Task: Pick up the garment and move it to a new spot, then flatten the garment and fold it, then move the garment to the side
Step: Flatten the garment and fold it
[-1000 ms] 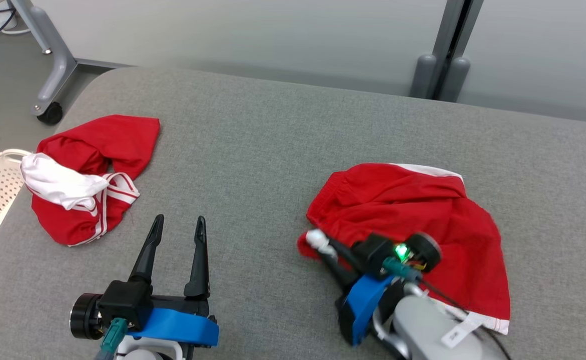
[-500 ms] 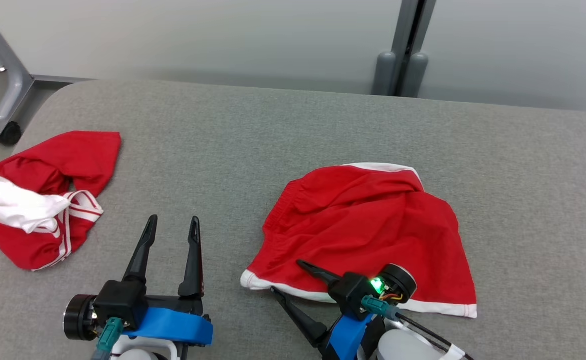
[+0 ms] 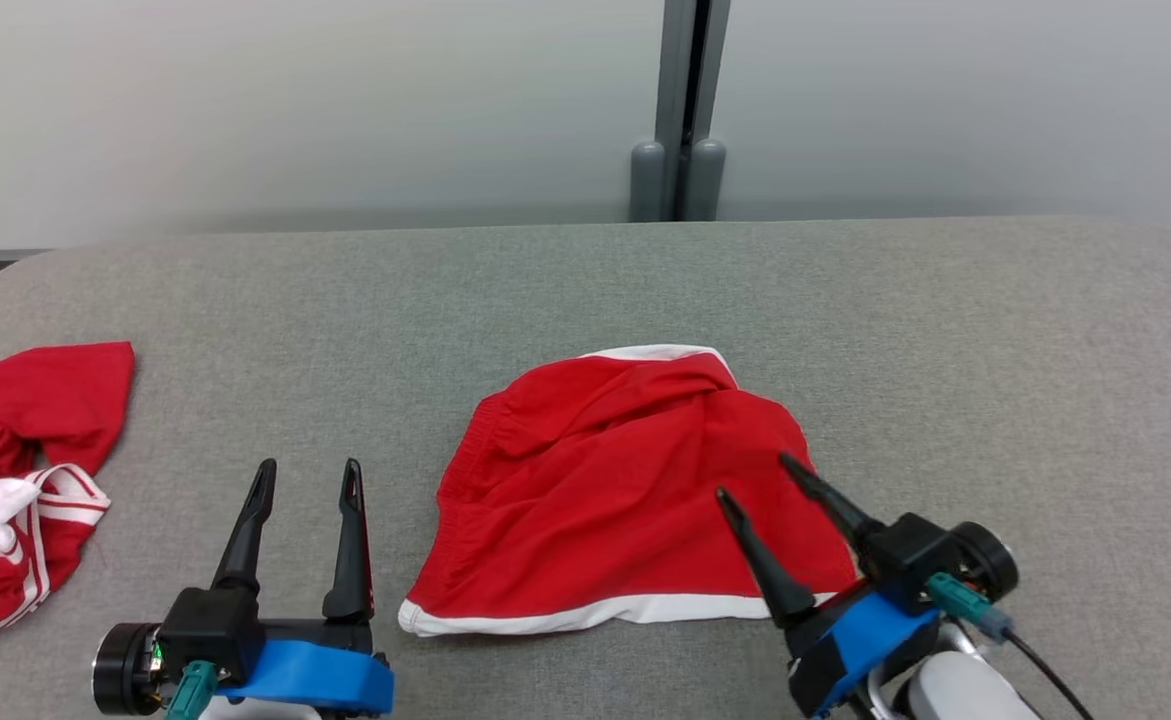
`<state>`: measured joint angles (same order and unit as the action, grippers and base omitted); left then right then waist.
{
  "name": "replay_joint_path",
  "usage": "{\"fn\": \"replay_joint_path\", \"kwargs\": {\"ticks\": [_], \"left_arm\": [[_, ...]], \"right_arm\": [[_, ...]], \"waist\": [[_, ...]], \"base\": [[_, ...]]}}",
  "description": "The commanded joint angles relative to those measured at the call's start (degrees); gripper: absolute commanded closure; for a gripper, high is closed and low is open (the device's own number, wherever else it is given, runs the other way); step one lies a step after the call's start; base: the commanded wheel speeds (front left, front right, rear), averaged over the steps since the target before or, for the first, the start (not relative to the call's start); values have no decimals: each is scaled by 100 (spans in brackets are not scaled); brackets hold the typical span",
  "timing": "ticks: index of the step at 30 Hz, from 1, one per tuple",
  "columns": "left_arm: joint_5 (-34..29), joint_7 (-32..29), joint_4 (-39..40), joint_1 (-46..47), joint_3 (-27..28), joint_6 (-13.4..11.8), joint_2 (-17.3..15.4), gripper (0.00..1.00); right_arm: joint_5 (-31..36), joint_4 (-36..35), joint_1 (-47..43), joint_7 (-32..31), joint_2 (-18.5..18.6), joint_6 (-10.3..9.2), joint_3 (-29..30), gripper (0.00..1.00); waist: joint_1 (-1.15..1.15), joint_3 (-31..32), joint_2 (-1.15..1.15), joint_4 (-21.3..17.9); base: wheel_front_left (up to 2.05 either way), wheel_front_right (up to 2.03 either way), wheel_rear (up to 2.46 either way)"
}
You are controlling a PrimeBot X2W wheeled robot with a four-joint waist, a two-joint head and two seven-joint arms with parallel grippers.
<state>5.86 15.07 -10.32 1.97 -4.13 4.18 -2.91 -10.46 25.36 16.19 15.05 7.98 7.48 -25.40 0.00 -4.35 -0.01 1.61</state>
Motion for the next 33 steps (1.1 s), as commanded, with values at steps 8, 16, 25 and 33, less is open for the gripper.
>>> {"fn": "replay_joint_path", "kwargs": {"ticks": [8,16,25,33], "left_arm": [[-153,16,-44,-242,227,44,-53,0],[-253,16,-71,-362,341,54,-90,0],[-330,16,-48,-523,458,-27,-114,0],[-354,16,-83,-493,445,-45,-105,0]], "right_arm": [[389,-573,-844,20,-86,3,1466,0],[557,-1045,-1471,20,-307,3,2207,0],[586,-1253,-1962,20,-476,2,2329,0],[596,-1189,-1976,20,-507,2,2348,0]], "waist": [[0,234,1,-371],[0,286,1,-471],[0,335,1,-413],[0,313,1,-328]], "base": [[0,0,0],[0,0,0],[0,0,0],[0,0,0]]}}
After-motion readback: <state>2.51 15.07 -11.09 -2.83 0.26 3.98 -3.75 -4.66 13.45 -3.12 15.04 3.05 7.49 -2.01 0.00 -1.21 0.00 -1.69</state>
